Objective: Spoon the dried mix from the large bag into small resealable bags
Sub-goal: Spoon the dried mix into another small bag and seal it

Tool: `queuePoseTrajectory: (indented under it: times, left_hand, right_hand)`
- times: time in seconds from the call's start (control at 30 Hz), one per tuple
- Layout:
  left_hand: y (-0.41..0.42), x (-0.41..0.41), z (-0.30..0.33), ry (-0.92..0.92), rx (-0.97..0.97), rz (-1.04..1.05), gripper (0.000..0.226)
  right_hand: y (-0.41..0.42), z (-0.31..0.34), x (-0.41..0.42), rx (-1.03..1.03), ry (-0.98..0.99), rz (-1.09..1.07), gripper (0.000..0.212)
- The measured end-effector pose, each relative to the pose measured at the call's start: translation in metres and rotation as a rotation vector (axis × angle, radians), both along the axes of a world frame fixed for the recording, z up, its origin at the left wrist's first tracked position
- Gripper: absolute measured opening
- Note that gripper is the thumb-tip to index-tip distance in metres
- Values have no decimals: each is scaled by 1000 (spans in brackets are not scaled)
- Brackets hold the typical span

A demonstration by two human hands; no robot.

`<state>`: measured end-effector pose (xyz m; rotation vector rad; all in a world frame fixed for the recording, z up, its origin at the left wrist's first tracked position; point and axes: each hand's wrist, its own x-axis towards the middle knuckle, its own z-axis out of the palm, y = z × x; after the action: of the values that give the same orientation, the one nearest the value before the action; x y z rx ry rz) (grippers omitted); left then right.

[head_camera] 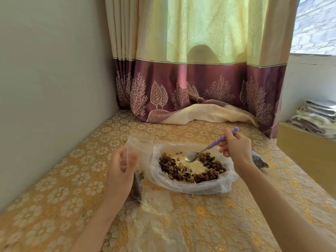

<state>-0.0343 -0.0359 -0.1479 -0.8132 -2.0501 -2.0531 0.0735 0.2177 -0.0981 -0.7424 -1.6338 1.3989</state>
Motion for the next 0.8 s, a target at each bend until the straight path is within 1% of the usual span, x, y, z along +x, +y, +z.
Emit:
queuePoseTrajectory:
  times: [0.17,0.3,0.4,0.6,0.8]
  left_hand:
    - [0,-2,-2,-6,-20,12,95]
    - [-1,-4,-3,-8,-33,12,91]
    - [0,-4,-5,-10,-32,12,78]
    - [1,-5,-7,2,-52,50,54]
    - [0,-6,-8,-7,-46,52,61]
  right_hand:
    - [7,-10,3,59,-71,-2,38]
    - [5,-16,3,-1,-111,135,38]
    - [0,-20,2,-89,-113,212,37]
    - [-15,-24,-2,-227,-86,271,37]
    - [-15,-21,-1,-283,-83,181,37]
